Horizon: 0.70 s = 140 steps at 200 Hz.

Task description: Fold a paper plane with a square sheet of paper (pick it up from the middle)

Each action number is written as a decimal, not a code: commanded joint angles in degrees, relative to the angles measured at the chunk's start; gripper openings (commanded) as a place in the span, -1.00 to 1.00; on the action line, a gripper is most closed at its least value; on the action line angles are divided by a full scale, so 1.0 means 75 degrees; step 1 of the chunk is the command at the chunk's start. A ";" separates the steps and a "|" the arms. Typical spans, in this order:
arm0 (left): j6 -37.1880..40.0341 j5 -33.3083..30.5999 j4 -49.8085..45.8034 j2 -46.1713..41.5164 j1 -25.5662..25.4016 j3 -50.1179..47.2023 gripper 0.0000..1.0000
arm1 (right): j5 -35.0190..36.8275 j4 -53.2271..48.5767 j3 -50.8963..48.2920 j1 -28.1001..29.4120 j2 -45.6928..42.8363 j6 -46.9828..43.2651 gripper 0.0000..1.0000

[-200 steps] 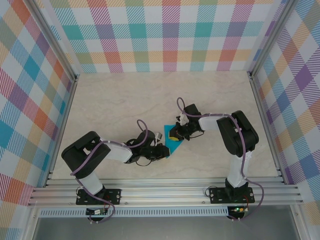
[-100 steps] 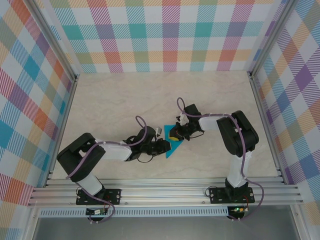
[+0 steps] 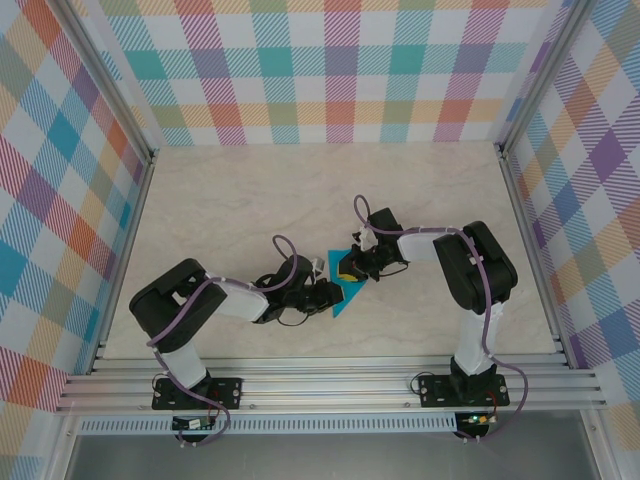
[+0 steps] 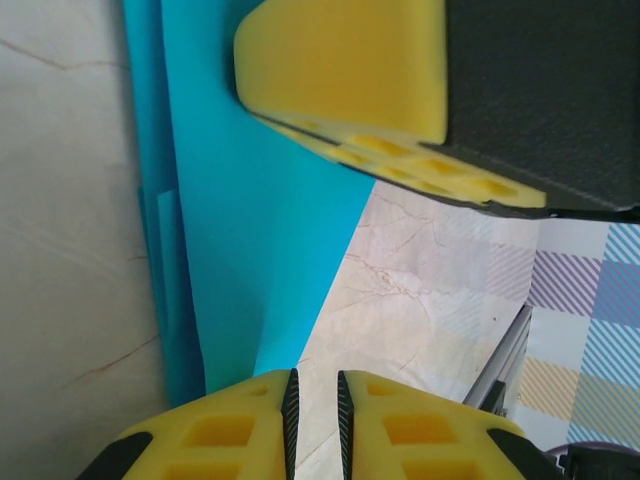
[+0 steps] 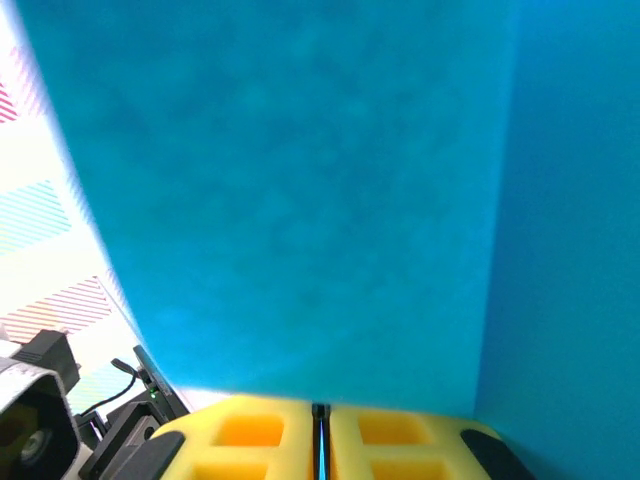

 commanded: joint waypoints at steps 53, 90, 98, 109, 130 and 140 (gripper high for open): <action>-0.0285 0.0714 0.0296 0.0438 0.0033 -0.0354 -0.60 | 0.0676 -0.0582 -0.0351 0.0035 0.0703 -0.0149 -0.77; -0.0121 0.1178 0.0272 0.0278 -0.0039 -0.0514 -0.60 | 0.0714 -0.0597 -0.0351 0.0035 0.0728 -0.0144 -0.77; -0.0030 0.1216 0.0050 0.0199 -0.0043 -0.0487 -0.60 | 0.0713 -0.0592 -0.0351 0.0035 0.0729 -0.0139 -0.77; 0.0120 0.1170 -0.0432 0.0061 -0.0061 -0.0430 -0.60 | 0.0724 -0.0590 -0.0362 0.0034 0.0725 -0.0140 -0.77; 0.0518 0.1067 -0.1415 -0.0132 -0.0115 -0.0248 -0.61 | 0.0746 -0.0579 -0.0385 0.0035 0.0726 -0.0138 -0.77; 0.0643 0.1019 -0.1795 -0.0193 -0.0135 -0.0166 -0.62 | 0.0741 -0.0592 -0.0386 0.0034 0.0726 -0.0140 -0.77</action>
